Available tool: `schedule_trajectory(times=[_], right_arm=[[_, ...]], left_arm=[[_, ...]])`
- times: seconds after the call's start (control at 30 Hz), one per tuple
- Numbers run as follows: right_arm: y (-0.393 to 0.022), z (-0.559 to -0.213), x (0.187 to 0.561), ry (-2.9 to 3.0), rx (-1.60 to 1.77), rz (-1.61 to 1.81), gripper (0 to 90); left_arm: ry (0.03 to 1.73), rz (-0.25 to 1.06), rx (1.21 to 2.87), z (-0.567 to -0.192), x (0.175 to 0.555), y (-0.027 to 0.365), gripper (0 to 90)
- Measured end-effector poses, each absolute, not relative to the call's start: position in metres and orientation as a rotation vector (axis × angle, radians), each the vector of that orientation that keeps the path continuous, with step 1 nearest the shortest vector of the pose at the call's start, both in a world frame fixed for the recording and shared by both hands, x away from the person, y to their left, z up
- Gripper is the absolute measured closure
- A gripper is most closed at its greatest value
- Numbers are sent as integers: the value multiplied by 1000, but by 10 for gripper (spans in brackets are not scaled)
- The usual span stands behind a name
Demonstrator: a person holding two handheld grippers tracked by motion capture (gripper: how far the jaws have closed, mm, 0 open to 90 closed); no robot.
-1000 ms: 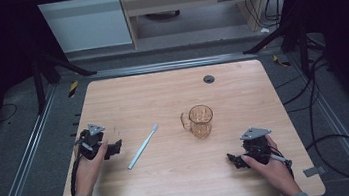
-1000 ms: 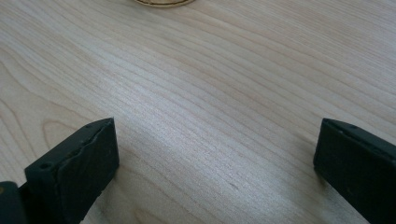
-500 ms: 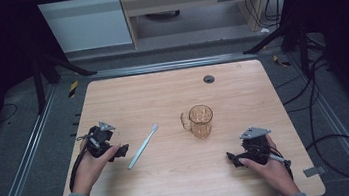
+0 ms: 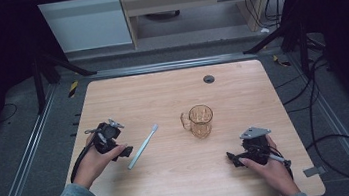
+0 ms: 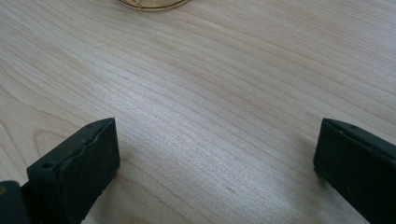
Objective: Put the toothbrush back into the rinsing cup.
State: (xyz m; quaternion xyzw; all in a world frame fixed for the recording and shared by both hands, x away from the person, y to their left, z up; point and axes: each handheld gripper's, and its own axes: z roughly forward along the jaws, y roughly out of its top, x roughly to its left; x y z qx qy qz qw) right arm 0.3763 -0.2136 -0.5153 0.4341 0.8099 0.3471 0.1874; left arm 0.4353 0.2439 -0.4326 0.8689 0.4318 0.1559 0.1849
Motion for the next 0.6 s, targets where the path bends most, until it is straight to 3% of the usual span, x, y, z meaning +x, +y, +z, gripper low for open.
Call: schedule_trajectory(times=[0.3,0.6], right_arm=[[-214,-516,376,2278,1215,975,6],[-214,-515,376,2279,1224,974,7]], left_arm=[[1162,456,2473,-412,443,224,124],[1143,380,2549,-404,460,200,240]])
